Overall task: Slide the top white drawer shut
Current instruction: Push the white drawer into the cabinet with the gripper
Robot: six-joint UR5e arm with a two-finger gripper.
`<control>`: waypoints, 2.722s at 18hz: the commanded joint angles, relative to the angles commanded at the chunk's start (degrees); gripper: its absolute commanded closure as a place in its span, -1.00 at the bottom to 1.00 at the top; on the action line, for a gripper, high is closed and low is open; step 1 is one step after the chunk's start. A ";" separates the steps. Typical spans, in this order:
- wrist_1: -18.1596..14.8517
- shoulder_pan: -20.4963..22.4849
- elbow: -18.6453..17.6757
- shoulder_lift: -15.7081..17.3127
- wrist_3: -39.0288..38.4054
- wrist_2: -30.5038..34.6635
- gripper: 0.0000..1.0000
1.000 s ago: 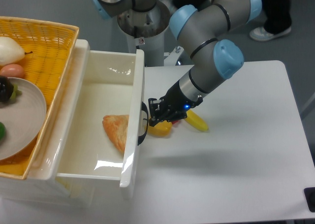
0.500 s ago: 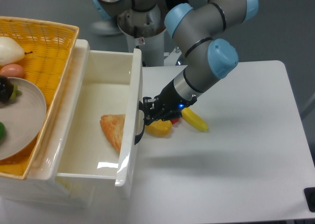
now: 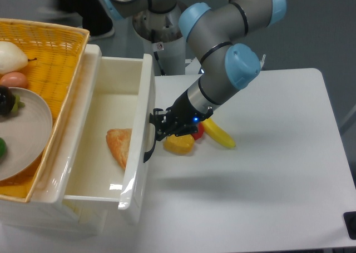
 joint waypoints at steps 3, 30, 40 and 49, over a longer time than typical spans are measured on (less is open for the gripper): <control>0.00 -0.79 -0.09 0.53 0.00 0.00 0.79; 0.97 -7.82 0.17 0.44 -5.53 0.62 0.76; 2.64 -9.75 0.88 -0.35 -8.96 0.62 0.76; 3.78 -10.90 2.54 -1.49 -11.51 0.70 0.76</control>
